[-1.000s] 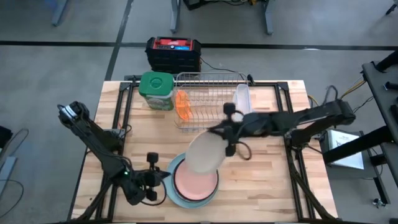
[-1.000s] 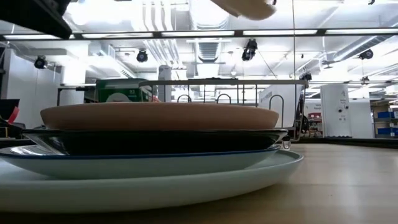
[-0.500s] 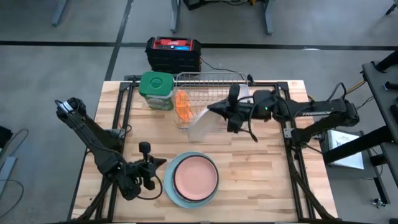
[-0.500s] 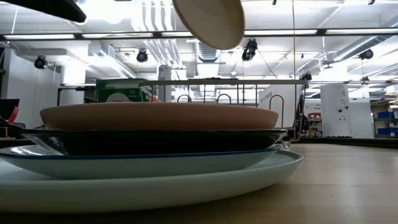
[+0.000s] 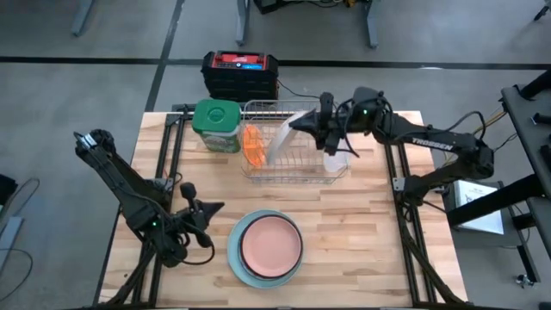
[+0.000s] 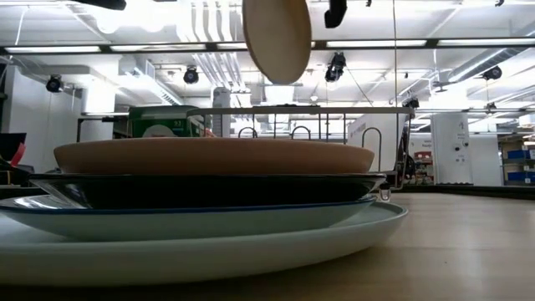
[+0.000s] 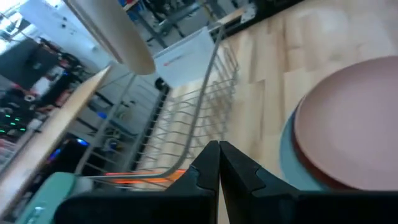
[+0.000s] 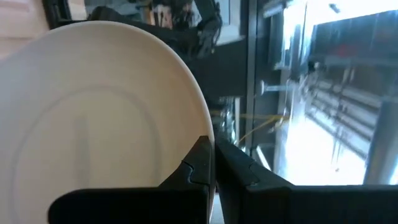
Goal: Sort dishes
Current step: Put the white plate in the dishwasher rack
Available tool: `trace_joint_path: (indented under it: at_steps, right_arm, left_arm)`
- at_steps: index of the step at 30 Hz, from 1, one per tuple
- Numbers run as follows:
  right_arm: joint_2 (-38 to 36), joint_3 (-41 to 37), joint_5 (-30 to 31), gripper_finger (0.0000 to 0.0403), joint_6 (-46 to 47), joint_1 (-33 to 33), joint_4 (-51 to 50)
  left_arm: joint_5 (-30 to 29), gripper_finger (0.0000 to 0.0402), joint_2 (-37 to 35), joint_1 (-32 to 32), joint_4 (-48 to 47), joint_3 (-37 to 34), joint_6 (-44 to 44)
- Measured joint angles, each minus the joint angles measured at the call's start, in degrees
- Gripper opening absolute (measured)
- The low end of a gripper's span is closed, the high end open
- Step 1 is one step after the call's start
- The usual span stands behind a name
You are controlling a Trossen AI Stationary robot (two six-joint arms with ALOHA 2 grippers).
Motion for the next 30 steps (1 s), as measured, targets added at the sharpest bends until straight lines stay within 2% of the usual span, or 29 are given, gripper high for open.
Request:
trace_joint_path:
  at_steps: [4,9,16,23,30]
  right_arm:
    - [1.68,-0.02,-8.26,0.0000,-0.83,-3.99,4.08]
    - [5.52,2.24,-16.11,0.0000,-0.60,-7.28,5.03]
    - [14.08,9.52,-19.78,0.0000,-4.11,-8.79,4.74]
    - [21.36,16.07,-20.25,0.0000,-11.33,-8.97,3.31]
    - [25.43,17.99,-24.06,0.0000,-14.62,-10.47,1.26]
  left_arm:
    - [-2.94,0.0000,-0.87,0.00,-3.20,-0.04,-2.00]
    - [-2.45,0.0000,-1.13,-0.05,-5.29,-0.20,-5.36]
    - [-2.41,0.0000,-1.10,-0.09,-5.48,-2.64,-6.61]
    - [-2.77,0.0000,-3.18,-0.09,-6.98,-3.85,-6.59]
    - [-2.93,0.0000,-5.11,-0.09,-7.49,-3.85,-6.13]
